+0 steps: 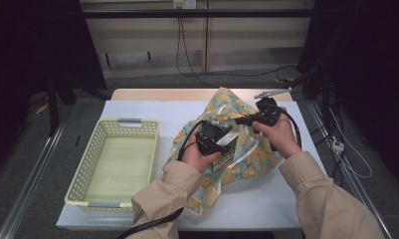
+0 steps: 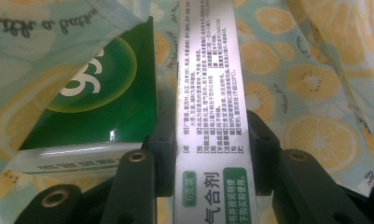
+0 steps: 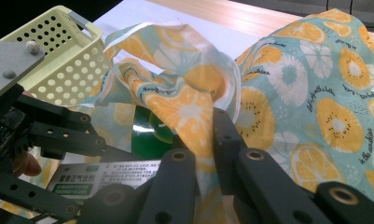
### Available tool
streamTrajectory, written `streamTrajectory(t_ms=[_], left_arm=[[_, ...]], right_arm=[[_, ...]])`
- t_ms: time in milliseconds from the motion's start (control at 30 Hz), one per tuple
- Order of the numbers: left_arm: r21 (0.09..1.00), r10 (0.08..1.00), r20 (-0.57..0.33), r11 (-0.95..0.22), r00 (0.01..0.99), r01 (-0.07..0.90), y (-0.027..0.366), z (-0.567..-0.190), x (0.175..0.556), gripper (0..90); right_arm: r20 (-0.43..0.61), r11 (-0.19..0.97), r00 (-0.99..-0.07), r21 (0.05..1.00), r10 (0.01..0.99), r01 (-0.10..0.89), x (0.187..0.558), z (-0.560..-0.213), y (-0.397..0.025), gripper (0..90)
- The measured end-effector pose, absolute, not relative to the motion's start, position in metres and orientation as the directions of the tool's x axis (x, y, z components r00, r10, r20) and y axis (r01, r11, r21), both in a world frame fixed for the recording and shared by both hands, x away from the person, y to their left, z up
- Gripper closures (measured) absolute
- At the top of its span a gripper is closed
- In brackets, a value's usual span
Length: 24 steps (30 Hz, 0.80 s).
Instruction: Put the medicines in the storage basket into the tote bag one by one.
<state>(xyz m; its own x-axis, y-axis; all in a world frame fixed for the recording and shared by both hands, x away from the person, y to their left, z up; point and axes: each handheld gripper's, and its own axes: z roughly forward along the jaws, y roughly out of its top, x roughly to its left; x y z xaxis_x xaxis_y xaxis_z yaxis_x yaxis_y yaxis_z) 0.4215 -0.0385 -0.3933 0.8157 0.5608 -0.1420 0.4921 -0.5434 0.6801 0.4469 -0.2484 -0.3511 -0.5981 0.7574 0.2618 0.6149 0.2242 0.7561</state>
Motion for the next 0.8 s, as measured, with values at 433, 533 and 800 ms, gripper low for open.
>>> streamTrajectory(t_ms=[433, 533, 800], left_arm=[[0.695, 0.565, -0.144, -0.527, 0.813, 0.489, -0.047, -0.395, 0.428, 62.7], [0.7, 0.562, -0.144, -0.524, 0.815, 0.485, -0.05, -0.396, 0.429, 62.7], [0.705, 0.56, -0.14, -0.523, 0.817, 0.48, -0.058, -0.396, 0.432, 62.7]], right_arm=[[0.269, 0.221, -0.601, 0.757, 0.753, 0.615, 0.447, -0.352, -0.25, 87.7], [0.273, 0.215, -0.599, 0.758, 0.753, 0.616, 0.447, -0.352, -0.252, 87.7], [0.276, 0.212, -0.6, 0.76, 0.751, 0.615, 0.448, -0.352, -0.253, 87.7]])
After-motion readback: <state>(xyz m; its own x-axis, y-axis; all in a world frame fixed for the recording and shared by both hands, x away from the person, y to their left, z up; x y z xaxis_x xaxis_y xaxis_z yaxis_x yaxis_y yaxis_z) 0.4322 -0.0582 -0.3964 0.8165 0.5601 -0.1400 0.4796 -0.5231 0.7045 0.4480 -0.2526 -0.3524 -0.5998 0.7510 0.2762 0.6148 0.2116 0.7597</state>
